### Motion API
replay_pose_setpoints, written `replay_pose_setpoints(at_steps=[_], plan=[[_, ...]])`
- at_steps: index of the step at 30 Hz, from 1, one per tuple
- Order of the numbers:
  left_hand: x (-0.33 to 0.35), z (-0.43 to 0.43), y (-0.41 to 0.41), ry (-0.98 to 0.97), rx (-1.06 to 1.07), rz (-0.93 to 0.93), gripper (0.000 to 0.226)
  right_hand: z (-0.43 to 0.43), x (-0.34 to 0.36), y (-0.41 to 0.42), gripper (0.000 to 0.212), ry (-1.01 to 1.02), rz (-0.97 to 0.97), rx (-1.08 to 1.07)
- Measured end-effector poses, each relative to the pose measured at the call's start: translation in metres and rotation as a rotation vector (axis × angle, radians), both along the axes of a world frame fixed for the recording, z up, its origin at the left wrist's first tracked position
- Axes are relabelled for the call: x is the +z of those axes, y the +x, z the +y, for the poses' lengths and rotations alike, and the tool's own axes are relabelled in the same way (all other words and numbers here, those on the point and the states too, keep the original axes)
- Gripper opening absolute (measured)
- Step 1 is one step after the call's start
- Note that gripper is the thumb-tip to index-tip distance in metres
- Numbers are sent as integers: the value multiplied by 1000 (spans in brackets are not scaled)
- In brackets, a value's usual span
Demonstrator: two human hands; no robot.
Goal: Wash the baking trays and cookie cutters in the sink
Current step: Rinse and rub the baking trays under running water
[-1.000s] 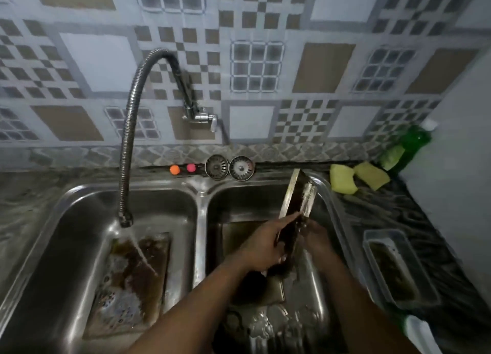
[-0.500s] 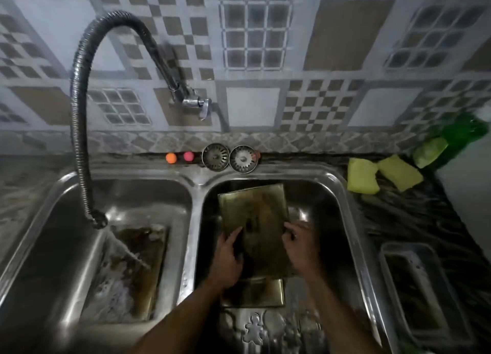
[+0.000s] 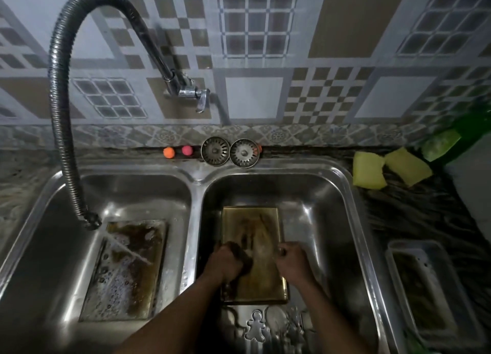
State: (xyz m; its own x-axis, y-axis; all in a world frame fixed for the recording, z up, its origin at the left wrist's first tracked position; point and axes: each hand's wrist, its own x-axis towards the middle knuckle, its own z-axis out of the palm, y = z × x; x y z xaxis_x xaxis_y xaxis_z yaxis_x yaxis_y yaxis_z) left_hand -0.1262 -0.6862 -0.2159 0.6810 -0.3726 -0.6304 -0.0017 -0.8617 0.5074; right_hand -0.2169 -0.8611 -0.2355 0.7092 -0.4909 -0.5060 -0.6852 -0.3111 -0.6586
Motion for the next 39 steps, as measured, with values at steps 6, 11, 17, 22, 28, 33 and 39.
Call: replay_pose_setpoints(at_steps=[6, 11, 17, 22, 28, 33, 39], plan=[[-18, 1, -2, -6, 57, 38, 57, 10, -11, -6, 21, -8, 49, -9], [-11, -3, -7, -33, 90, 86, 71, 9, -15, -15, 21, -10, 70, 50], [34, -5, -2, -343, 217, -87, 46, 17, 41, 4, 8, -54, -94, 1], [83, 23, 9, -556, 321, -274, 37, 48, 90, 39, 27, -137, -228, 46], [103, 92, 21, -564, 368, -436, 32, 129, 133, 79, 38, -111, -338, 65], [76, 192, 26, -451, 406, -371, 29, 220, 122, 91, 35, 32, -329, 138], [46, 287, 46, -176, 442, -278, 30, 298, 87, 103, 18, 121, -236, 128]])
